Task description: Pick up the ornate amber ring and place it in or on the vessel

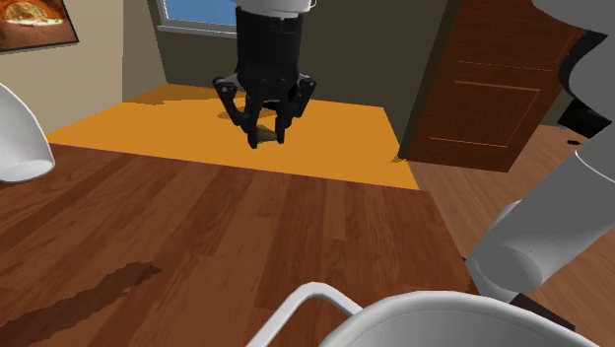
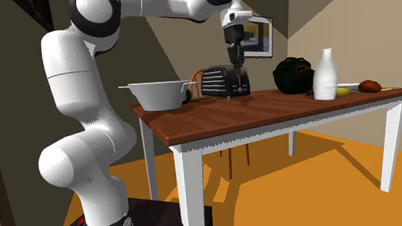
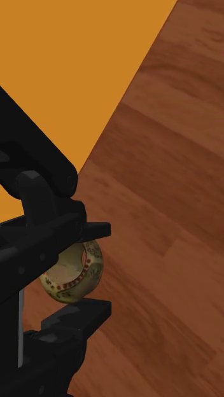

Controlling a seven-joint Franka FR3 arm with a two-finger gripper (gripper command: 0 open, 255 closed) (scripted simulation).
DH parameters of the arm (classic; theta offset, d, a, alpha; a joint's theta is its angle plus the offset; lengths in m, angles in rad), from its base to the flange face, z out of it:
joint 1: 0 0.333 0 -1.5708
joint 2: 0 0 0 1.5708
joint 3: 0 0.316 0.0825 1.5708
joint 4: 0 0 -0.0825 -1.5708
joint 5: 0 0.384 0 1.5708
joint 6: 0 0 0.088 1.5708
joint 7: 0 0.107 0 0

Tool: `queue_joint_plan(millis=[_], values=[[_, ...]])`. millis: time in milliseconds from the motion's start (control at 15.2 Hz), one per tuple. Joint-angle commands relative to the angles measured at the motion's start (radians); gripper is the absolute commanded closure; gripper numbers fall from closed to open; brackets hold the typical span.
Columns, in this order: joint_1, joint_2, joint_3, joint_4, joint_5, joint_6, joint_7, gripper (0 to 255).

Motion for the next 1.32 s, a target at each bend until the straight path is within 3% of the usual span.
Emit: queue_joint_plan(millis=[0, 594, 1254], values=[[-0.002, 0.021, 0.008, 0.047, -0.014, -0.032, 0.007, 255], [0.011, 0.122, 0.054, 0.248, -0.088, -0.165, 0.053, 255], [0.074, -0.105, 0.069, 0.106, 0.082, -0.179, 0.162, 255]])
